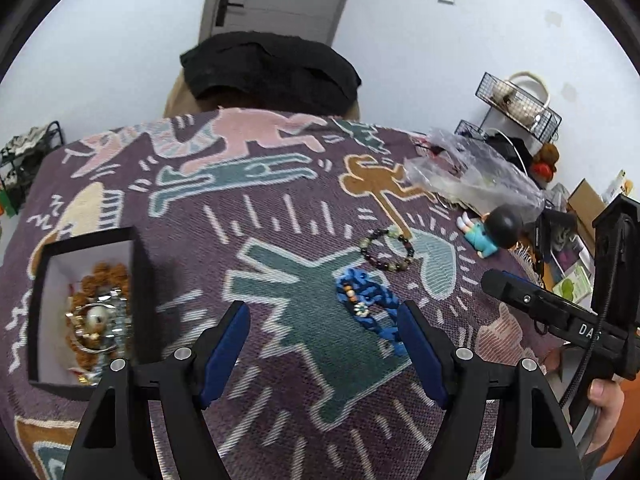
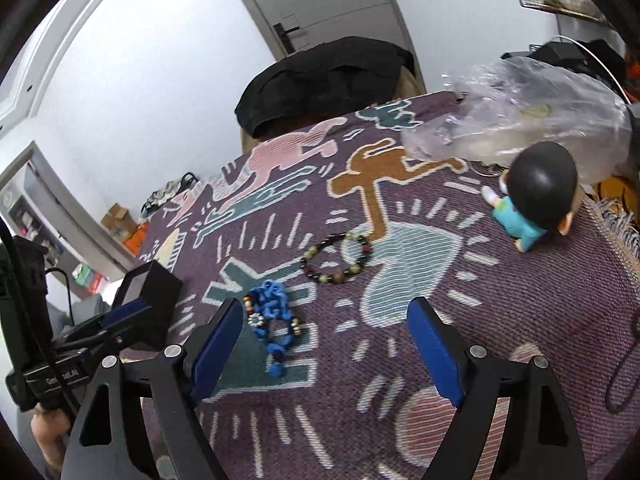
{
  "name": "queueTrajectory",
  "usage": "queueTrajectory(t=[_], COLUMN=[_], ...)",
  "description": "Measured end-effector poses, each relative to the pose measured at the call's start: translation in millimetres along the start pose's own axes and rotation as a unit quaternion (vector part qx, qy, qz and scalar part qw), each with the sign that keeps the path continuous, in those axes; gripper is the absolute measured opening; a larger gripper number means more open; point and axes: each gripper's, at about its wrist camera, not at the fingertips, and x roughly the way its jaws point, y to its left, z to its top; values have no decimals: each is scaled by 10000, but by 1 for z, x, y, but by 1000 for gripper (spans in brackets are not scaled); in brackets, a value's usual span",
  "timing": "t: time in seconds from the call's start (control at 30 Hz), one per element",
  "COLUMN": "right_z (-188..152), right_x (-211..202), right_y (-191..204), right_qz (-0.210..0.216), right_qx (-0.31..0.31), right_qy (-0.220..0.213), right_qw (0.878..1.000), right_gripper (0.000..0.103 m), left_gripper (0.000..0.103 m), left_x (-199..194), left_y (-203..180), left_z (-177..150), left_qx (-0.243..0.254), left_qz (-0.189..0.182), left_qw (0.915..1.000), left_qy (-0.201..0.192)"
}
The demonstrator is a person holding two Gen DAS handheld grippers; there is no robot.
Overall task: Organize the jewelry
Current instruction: 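Move both tools back to the pile and grasp the blue knotted bracelet with the left tool, then grasp the dark bead bracelet with the right tool while the left lifts the blue bracelet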
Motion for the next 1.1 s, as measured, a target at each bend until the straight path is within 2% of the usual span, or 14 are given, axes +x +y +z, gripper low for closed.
queueTrajectory(t=[0.1,0.23,0.47,0.53,0.67,0.77,0.8,0.97,1.1], right_z=[-1,-1,1,3,9,14,16,26,32], right_x=[-2,-4,-4,-2,4,11,14,29,40], right_y=[-11,-23,-38,-41,-45,-46,-47,-53,-51], right_qz=[-40,-68,-119,-129,-120,-83,-78,-62,-133], right_qx=[84,188,262,280,320,353,365,514,471], right_qy=[-53,-117,-186,-191,-191,-136,-113,27,136], right_qw=[9999,9997,9994,9993,9992,9992,9992,9987,9987], right_gripper=[84,84,84,83,81,76,76,61,56], left_gripper=[75,65,57,46,36,19,11,9,9], left_x=[10,27,59,68,82,86,85,75,64], left_y=[-7,-14,-17,-16,-12,-14,-13,-12,-14], left_z=[1,3,3,3,2,2,2,4,7], left_qx=[61,132,128,93,-14,-8,-7,-24,2], left_qz=[0,-1,56,29,-15,-116,-108,-90,-128], left_qw=[10000,9996,9985,9981,9972,9973,9978,9991,9996], left_qy=[64,238,524,611,753,730,660,416,254])
